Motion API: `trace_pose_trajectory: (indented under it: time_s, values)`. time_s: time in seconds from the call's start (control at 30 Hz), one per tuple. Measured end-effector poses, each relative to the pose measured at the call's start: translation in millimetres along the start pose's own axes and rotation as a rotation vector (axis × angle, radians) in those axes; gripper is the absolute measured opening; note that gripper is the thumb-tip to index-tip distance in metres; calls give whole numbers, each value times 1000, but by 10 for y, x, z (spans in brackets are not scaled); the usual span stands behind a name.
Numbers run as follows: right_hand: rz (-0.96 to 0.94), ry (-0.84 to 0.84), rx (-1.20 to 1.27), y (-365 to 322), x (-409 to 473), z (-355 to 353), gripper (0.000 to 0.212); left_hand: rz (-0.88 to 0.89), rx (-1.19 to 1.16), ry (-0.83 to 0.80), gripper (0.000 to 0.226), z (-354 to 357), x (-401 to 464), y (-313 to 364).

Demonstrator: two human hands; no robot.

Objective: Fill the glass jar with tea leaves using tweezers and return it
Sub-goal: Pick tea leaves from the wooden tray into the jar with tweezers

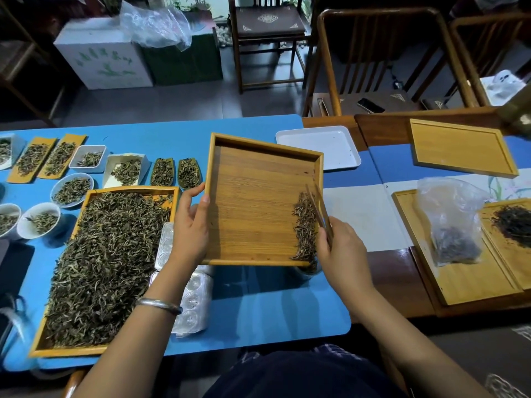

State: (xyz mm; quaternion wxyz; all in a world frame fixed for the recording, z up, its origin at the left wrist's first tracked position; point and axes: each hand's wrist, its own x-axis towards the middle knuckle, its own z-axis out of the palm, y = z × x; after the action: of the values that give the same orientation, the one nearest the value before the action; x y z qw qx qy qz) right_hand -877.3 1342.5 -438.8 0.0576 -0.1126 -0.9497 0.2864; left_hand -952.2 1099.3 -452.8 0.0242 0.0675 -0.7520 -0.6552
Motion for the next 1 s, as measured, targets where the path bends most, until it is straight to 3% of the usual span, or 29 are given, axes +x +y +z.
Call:
trace_pose_trajectory:
  time_s: [0.27,0.77,0.87,1.0]
  values:
    - [45,33,-98,-240,606,20,22,13,9,-2,16,-7,19,-32]
    - [29,-161,-200,-20,-117,-1,30,30,40,23,28,-4,44,-141]
    - [16,-137,-111,2,-159,-61,25,35,42,32,26,3,39,-147]
    - [-57,-104,-68,37,-149,-146,36,33,43,35,27,3,36,-146]
